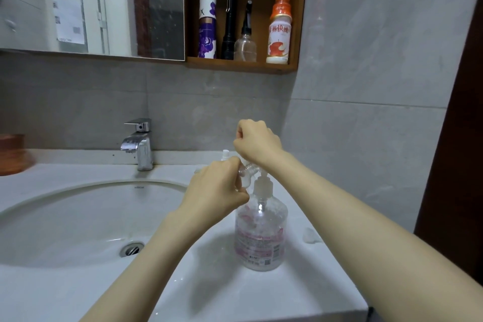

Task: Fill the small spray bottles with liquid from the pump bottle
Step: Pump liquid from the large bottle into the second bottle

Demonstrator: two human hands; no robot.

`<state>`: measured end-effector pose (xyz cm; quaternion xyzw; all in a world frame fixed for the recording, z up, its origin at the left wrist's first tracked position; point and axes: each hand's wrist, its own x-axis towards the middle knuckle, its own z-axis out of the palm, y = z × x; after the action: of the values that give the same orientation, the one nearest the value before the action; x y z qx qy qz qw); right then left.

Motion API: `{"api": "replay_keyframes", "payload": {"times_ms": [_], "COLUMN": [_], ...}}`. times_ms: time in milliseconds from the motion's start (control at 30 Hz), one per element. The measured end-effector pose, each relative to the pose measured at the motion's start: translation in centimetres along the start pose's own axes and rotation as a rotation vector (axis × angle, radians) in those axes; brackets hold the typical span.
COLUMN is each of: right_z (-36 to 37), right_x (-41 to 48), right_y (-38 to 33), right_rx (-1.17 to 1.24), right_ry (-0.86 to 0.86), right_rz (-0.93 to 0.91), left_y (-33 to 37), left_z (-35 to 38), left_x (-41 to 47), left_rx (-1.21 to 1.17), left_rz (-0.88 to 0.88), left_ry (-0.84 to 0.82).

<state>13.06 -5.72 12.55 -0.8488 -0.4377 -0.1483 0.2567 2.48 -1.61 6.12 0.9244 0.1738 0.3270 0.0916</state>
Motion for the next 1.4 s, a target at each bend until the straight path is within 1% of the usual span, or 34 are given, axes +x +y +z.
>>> {"api": "replay_keyframes", "payload": {"times_ms": [133, 433, 567, 700, 800, 967, 1400], "right_z": [0.0, 0.1, 0.2, 0.6, 0.6, 0.2, 0.3], "right_x": [0.2, 0.3, 0.1, -0.2, 0.0, 0.1, 0.2], "right_y": [0.0, -0.1, -0.1, 0.0, 0.3, 0.0, 0.2], "right_rx": [0.016, 0.039, -0.012, -0.067, -0.050, -0.008, 0.038], "right_ry": [0.021, -0.009, -0.043, -0.130, -0.096, -0.045, -0.029], "right_rz": [0.006, 0.024, 0.000, -0.020, -0.003, 0.015, 0.029], "left_y": [0.1, 0.1, -0.3, -0.6, -0.4, -0.1, -0.1], "left_z": [-0.2, -0.2, 0.4, 0.8, 0.7, -0.1, -0.1], "left_x": [0.0, -0.2, -0.4, -0.6, -0.4, -0.2, -0.2], "left_rx": [-0.014, -0.039, -0.081, -0.093, -0.095, -0.028, -0.053], "left_rz": [-0.010, -0.015, -0.006, -0.010, -0.002, 0.002, -0.019], "left_ry": [0.015, 0.029, 0.042, 0.006, -0.005, -0.002, 0.009]}}
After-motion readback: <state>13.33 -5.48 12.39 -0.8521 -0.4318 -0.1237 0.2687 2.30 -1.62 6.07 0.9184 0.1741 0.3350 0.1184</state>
